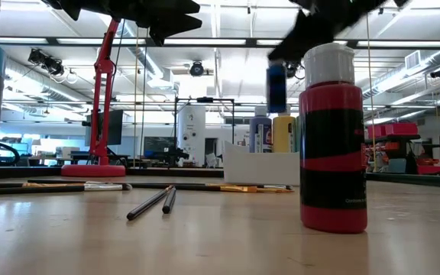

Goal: Pick & Place Paint Supplies
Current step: Put the small blue paint bottle into the white bin

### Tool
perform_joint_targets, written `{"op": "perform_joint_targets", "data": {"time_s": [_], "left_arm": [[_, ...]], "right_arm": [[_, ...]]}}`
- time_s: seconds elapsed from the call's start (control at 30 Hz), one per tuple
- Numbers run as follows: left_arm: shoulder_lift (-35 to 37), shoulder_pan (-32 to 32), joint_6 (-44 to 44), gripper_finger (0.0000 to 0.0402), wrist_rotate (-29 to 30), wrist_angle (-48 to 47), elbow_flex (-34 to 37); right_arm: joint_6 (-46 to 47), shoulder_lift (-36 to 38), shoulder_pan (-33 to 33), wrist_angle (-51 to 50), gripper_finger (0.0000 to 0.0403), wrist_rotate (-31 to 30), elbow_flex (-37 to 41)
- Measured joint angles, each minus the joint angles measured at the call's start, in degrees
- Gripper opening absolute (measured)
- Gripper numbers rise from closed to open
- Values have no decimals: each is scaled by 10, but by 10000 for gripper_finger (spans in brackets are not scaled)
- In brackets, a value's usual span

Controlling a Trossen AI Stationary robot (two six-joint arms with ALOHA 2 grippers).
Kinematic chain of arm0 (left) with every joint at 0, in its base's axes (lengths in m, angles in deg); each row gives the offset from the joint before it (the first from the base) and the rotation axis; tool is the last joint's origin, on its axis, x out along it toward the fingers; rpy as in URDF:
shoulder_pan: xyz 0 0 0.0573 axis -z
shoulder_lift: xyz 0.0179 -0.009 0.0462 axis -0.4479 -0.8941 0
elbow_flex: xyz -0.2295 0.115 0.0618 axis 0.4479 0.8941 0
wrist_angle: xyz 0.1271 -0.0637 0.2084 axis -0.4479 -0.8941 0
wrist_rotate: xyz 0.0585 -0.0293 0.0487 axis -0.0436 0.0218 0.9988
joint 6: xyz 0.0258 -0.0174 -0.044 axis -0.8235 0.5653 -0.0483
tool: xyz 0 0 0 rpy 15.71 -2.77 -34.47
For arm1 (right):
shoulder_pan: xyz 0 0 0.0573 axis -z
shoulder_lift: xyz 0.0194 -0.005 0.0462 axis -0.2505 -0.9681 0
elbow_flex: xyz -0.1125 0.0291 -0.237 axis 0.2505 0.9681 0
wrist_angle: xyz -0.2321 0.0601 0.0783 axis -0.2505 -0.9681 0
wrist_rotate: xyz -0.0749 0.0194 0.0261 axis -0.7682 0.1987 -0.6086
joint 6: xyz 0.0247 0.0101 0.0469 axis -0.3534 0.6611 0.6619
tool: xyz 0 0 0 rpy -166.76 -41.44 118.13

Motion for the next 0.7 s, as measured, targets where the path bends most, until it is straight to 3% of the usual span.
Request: {"op": "perform_joint_targets", "data": {"time_s": [0.3,0.7], "left_arm": [[0,0,-14,210,0,1,0],[0,0,-12,210,0,20,0]], "right_arm": [[41,89,69,140,118,-17,201],[118,89,119,152,118,-1,254]]}}
